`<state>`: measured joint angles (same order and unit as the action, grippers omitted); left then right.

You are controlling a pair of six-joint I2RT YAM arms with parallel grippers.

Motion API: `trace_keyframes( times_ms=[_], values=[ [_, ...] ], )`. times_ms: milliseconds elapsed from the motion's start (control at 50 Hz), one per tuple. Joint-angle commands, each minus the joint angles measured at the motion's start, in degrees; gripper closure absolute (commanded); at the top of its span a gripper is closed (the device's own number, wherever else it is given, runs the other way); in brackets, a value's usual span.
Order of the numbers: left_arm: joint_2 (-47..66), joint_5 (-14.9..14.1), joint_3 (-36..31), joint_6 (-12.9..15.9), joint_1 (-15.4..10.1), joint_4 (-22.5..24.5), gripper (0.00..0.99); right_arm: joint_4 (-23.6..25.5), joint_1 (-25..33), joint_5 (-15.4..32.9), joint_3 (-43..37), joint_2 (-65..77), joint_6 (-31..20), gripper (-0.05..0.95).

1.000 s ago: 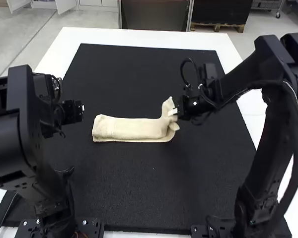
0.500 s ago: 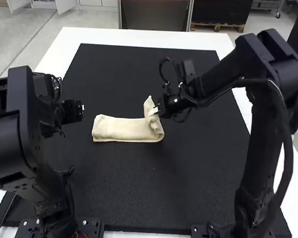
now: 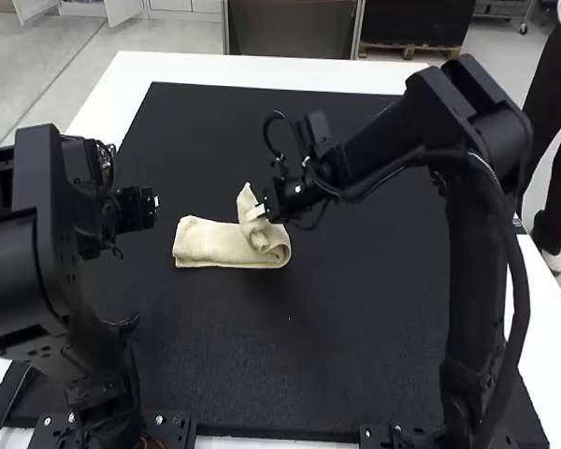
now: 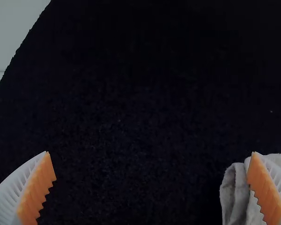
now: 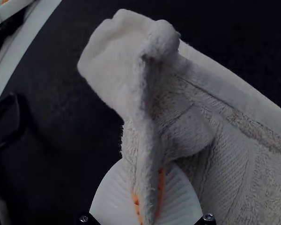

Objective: Fold the towel.

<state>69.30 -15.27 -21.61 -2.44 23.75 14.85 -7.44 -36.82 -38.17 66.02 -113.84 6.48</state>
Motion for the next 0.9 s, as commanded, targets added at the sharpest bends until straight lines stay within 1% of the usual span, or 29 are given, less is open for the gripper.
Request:
trace_keyframes(
  times_ms=[0, 360, 480, 880],
  values=[
    [-1.4, -1.2, -0.9, -0.4, 0.5, 0.3, 0.036, -0.6, -1.5, -1.1, 3.4, -1.2, 0.7, 0.92],
    [-1.4, -1.3, -0.8, -0.3, 0.5, 0.0, 0.036, -0.6, -4.1, -1.4, 9.2, -5.4, 1.1, 0.92],
    [-1.4, -1.8, -0.9, -0.3, 0.5, -0.1, 0.036, -0.6, -5.1, -1.4, 10.4, -6.3, 1.3, 0.92],
    [-3.5, -1.8, -0.8, -0.4, 0.5, -0.5, 0.036, -0.6, -7.8, -1.5, 14.2, -9.2, 1.6, 0.92]
  ],
)
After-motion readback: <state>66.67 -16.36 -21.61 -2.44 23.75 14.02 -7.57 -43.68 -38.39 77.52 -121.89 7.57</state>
